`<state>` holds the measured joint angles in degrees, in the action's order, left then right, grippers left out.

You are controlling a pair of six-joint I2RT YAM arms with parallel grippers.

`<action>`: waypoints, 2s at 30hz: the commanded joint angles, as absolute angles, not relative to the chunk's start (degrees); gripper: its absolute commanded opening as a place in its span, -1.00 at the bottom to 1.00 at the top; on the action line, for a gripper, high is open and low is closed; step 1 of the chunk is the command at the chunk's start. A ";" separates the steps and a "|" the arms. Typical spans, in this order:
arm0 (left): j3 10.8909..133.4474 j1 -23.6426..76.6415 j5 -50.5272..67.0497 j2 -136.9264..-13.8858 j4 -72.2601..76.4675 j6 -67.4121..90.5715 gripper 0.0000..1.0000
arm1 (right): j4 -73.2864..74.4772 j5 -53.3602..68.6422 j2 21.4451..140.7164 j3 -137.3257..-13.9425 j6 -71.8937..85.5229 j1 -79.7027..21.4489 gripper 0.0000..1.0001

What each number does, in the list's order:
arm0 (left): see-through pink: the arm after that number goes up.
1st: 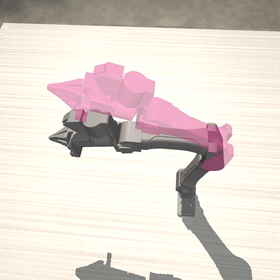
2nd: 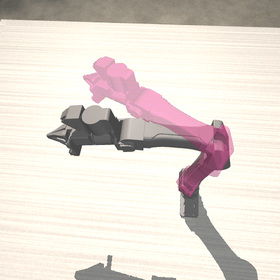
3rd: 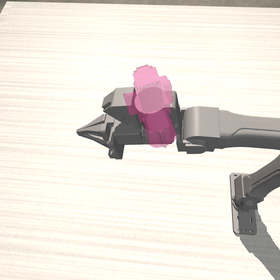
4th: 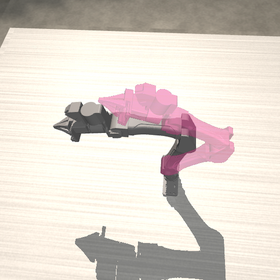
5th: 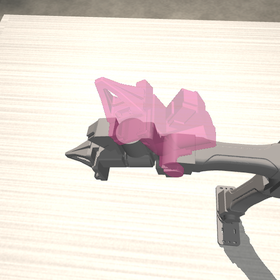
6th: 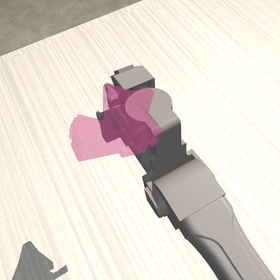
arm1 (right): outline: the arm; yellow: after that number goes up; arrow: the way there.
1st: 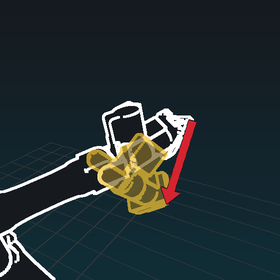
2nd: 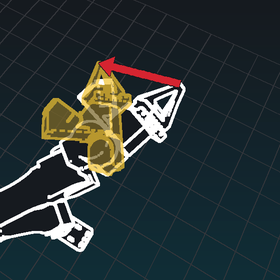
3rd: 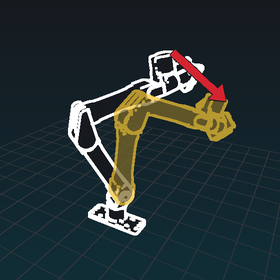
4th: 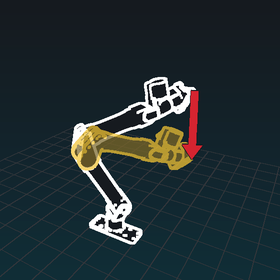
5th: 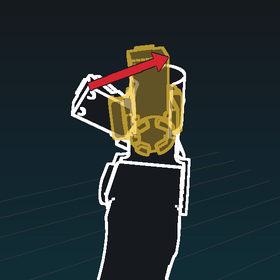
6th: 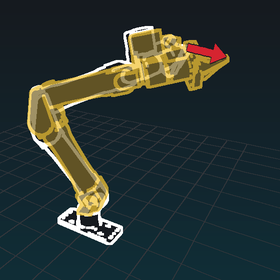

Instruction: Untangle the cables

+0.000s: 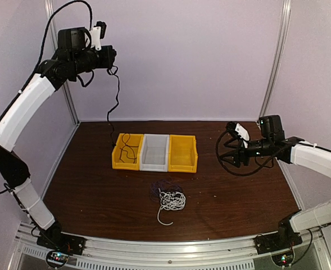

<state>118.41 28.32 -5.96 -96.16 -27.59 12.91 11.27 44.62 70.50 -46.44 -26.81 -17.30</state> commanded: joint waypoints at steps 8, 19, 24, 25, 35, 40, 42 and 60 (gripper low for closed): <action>108.94 27.86 -0.39 -96.22 -19.91 14.58 -1.00 | 11.01 45.18 71.46 -45.69 -27.64 -16.79 0.43; 96.87 27.86 3.96 -94.41 -14.09 18.25 -1.00 | 11.86 45.46 72.38 -46.07 -28.04 -16.77 0.43; 91.56 27.86 4.68 -92.57 -12.28 19.33 -1.00 | 11.79 45.53 72.59 -46.05 -28.12 -16.72 0.43; 91.24 27.86 4.44 -92.32 -12.35 19.23 -1.00 | 11.84 45.53 72.66 -46.09 -28.12 -16.70 0.43; 97.36 27.78 -13.01 -88.56 -18.15 10.51 -1.00 | 12.12 45.73 72.31 -46.14 -28.04 -16.70 0.44; 100.44 27.51 -17.88 -86.69 -20.13 6.34 -1.00 | 12.13 45.88 72.38 -46.23 -27.97 -16.70 0.44; 101.81 27.51 -19.04 -86.50 -20.55 5.14 -1.00 | 12.13 46.04 72.49 -46.31 -27.95 -16.66 0.44; 110.88 27.51 -10.64 -89.08 -20.15 5.87 -1.00 | 12.22 45.62 72.16 -46.32 -27.86 -16.60 0.45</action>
<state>108.42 27.83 -14.87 -88.03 -21.50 5.15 12.14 45.06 72.47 -46.44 -27.92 -17.21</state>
